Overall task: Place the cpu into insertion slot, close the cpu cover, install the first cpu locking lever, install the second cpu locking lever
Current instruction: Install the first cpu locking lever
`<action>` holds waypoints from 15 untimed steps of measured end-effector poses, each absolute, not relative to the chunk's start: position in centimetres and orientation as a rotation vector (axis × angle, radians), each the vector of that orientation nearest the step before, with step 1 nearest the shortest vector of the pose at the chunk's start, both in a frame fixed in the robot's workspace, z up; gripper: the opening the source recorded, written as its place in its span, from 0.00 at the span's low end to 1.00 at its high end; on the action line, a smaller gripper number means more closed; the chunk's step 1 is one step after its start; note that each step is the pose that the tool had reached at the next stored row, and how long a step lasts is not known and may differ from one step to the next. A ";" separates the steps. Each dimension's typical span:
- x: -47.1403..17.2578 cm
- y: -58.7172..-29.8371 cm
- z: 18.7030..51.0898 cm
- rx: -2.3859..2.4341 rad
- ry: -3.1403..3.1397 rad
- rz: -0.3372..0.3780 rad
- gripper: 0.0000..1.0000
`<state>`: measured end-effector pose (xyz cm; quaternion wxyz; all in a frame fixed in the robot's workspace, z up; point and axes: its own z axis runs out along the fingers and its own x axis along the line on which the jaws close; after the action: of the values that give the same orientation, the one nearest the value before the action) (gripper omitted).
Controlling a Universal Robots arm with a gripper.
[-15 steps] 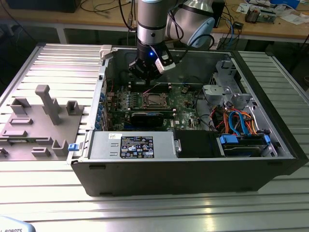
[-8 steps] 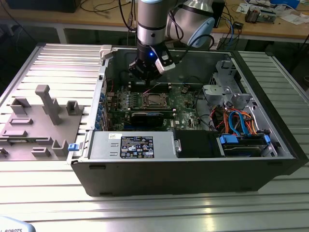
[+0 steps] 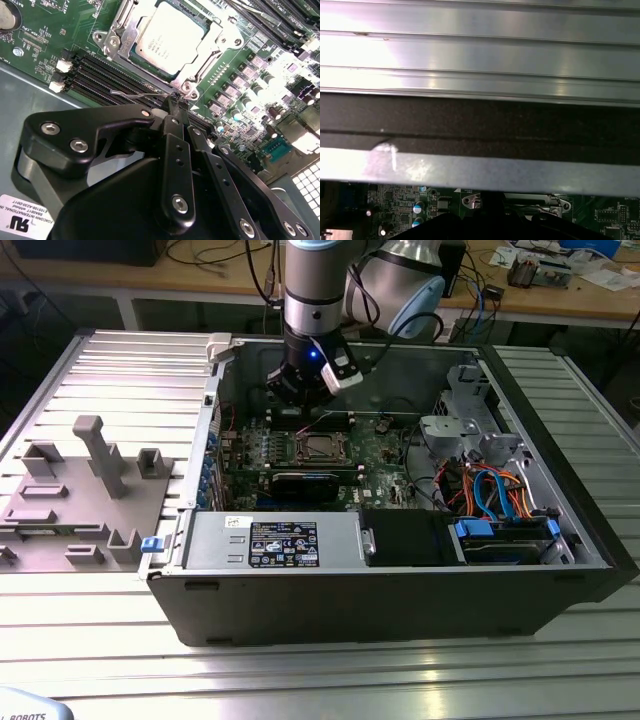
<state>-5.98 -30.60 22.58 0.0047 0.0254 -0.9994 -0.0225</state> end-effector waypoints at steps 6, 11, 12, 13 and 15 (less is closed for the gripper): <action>-6.0 -30.6 22.2 0.080 -3.130 -0.070 0.11; -6.0 -30.6 21.9 0.080 -3.130 -0.070 0.11; -5.9 -30.6 21.9 0.079 -3.131 -0.071 0.11; -5.9 -30.6 21.8 0.079 -3.130 -0.070 0.11; -5.9 -30.6 21.8 0.080 -3.130 -0.070 0.11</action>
<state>-5.95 -30.60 21.78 0.0047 0.0254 -0.9994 -0.0224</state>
